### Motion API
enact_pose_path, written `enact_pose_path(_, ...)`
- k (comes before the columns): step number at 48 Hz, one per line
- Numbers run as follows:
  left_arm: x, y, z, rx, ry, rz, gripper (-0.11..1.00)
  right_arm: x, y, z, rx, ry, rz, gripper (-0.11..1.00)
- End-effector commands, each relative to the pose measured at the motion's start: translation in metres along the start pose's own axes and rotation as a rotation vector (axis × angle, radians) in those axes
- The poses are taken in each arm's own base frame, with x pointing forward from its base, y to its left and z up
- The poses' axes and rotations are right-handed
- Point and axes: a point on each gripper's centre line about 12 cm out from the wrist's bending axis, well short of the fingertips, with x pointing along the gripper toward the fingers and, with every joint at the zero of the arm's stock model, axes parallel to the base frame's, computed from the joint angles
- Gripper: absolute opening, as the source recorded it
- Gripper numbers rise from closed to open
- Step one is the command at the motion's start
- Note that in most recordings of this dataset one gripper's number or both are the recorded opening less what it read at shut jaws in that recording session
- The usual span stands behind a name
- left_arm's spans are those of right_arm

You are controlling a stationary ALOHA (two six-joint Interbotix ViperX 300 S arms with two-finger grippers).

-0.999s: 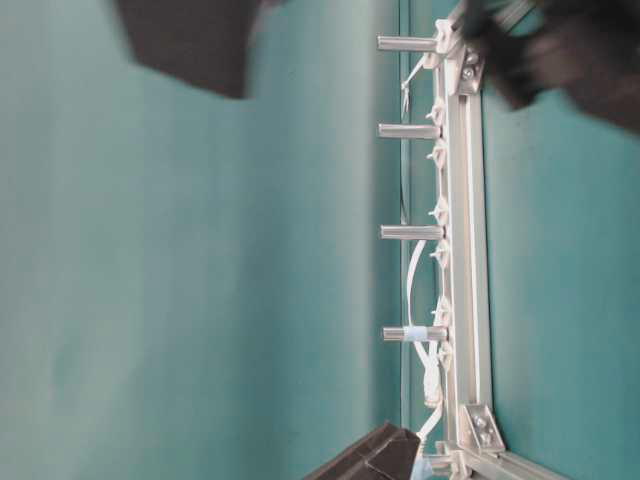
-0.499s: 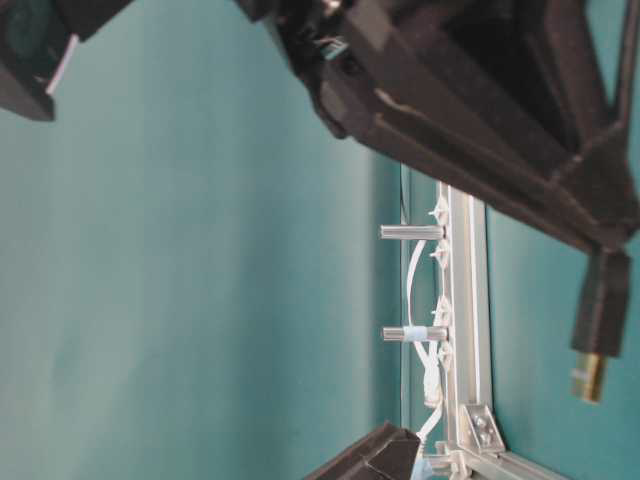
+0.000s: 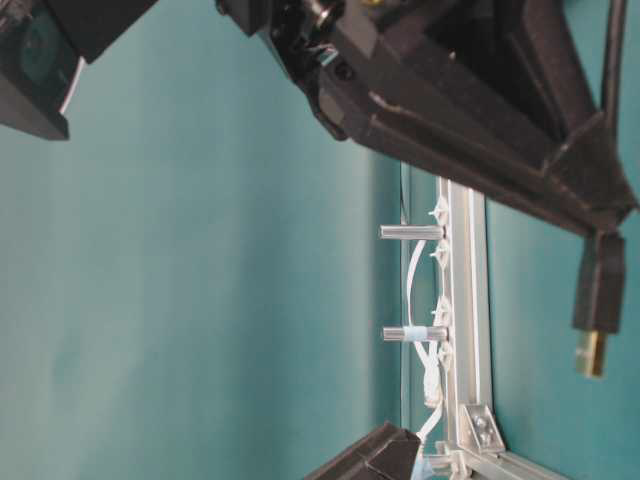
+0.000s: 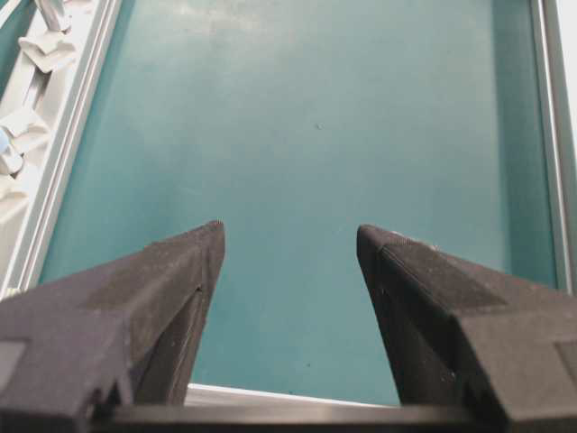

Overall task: Insert the wire through the string loop located on the left side.
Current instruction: 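Lift the USB cable with the right gripper and carry it toward the frame's lower edge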

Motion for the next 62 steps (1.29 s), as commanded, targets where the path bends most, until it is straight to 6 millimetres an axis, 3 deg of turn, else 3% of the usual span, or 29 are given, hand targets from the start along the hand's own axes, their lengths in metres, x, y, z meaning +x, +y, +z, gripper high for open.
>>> enact_pose_path(1, -0.002, -0.001, 0.010, 0.011, -0.034, -0.004, 0.66, -0.007, 0.001, 0.019, 0.007, -0.049, 0.010, 0.15)
enact_pose_path(48, -0.002, -0.002, 0.009, 0.013, -0.030, -0.008, 0.66, -0.001, -0.042, 0.020, 0.006, 0.033, -0.042, 0.15)
enact_pose_path(62, -0.002, -0.003, 0.009, 0.014, -0.030, -0.009, 0.66, 0.011, -0.043, 0.016, 0.000, 0.064, -0.040, 0.15)
